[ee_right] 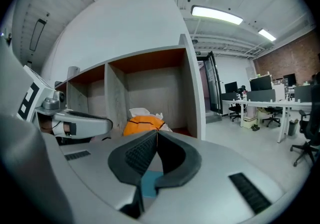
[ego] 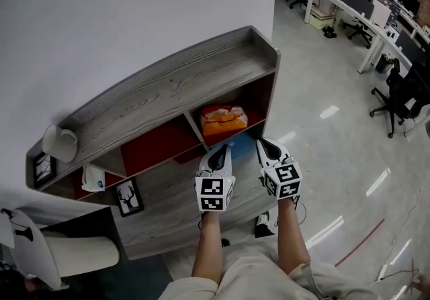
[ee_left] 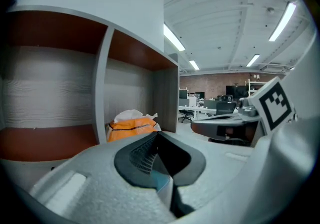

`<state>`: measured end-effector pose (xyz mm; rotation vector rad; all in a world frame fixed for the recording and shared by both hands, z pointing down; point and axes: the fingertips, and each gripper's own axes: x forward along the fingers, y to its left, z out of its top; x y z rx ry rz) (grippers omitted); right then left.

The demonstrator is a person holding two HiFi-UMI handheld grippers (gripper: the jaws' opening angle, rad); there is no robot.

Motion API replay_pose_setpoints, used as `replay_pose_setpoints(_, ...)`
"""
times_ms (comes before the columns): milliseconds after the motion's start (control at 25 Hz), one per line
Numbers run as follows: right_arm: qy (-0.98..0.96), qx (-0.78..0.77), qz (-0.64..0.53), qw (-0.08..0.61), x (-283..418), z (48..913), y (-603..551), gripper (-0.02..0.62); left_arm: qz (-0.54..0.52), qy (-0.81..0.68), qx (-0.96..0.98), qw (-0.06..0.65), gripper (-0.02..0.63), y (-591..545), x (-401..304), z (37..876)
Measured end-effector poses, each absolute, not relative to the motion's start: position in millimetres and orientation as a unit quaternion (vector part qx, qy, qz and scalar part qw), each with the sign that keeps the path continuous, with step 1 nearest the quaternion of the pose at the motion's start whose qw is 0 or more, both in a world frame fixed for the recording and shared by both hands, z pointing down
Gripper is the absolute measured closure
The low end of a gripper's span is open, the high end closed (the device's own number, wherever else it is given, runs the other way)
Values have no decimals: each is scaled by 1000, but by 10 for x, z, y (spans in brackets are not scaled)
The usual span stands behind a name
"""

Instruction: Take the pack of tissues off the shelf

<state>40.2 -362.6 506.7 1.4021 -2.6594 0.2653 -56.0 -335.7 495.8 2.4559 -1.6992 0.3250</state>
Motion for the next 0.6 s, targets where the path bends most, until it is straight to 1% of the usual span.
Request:
replay_pose_setpoints(240, -906, 409, 80, 70, 301, 5109, -3992, 573, 119, -592, 794, 70, 598, -3613, -522, 5012)
replay_pose_setpoints(360, -917, 383, 76, 81, 228, 5177, -4143, 523, 118, -607, 782, 76, 598, -3700, -497, 5061)
replay_pose_setpoints(440, -925, 363, 70, 89, 166, 5212, -4223, 506, 117, -614, 777, 80, 598, -3752, -459, 5103)
replay_pose_setpoints(600, -938, 323, 56, 112, 11, 5282, -4339, 439, 115, -632, 762, 88, 598, -3839, -463, 5190)
